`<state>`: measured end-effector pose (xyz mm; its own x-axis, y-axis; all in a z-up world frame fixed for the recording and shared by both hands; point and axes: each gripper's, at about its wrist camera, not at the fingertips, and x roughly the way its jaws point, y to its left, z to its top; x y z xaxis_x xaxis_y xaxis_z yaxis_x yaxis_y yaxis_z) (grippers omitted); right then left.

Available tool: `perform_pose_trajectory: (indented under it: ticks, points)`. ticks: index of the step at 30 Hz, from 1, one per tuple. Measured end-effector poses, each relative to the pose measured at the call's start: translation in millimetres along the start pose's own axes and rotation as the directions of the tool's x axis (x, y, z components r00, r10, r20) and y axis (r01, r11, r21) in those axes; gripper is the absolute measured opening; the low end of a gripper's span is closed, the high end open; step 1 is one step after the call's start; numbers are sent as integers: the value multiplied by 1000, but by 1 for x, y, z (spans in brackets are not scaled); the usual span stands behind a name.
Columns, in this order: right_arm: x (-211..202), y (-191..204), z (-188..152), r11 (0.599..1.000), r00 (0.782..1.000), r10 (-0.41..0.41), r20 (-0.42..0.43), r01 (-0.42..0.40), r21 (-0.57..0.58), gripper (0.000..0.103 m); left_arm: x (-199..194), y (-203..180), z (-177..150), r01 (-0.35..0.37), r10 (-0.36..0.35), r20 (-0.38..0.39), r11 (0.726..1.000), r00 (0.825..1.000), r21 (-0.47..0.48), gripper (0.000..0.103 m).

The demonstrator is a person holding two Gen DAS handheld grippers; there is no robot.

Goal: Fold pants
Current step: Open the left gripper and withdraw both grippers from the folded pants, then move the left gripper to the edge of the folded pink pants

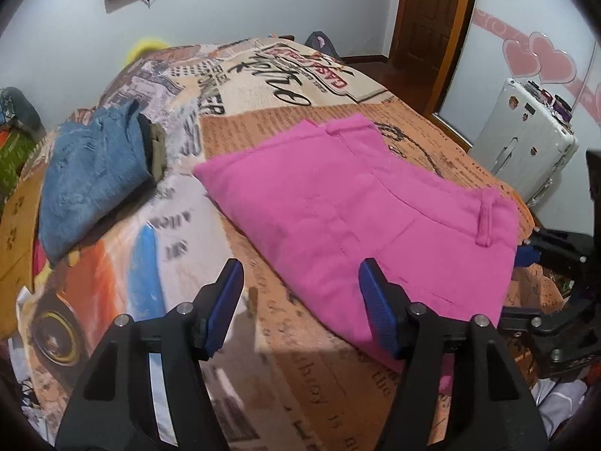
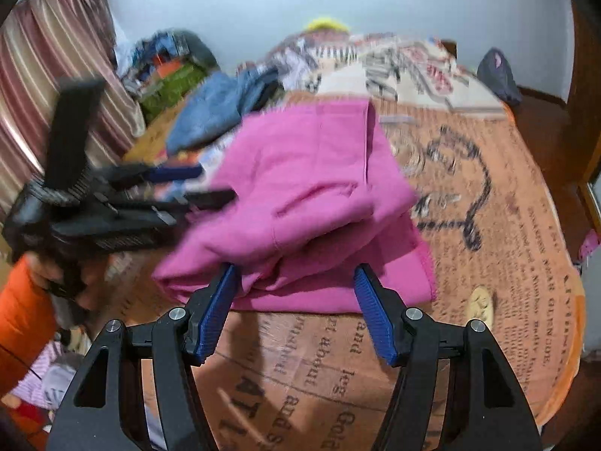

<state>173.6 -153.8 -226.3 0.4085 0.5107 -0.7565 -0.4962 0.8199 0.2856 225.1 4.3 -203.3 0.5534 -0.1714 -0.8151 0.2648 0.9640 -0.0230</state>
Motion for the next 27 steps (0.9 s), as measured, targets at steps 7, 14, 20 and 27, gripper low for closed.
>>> perform_pose_trajectory:
  ticks: [7,14,20,27]
  points:
    - [3,-14,2,1000,1000,1,-3,-1,-29,62,10,48,47,-125,127,28,991,992,-44,64]
    - [6,-36,7,999,1000,-12,-22,12,-33,68,66,76,88,-142,140,-34,988,990,-62,64]
    - [12,-62,19,998,998,-53,-32,52,-29,69,119,79,85,-113,112,-173,994,979,5,63]
    - [33,-99,43,993,992,-116,-57,114,-26,69,99,95,51,-60,55,-156,998,986,-27,64]
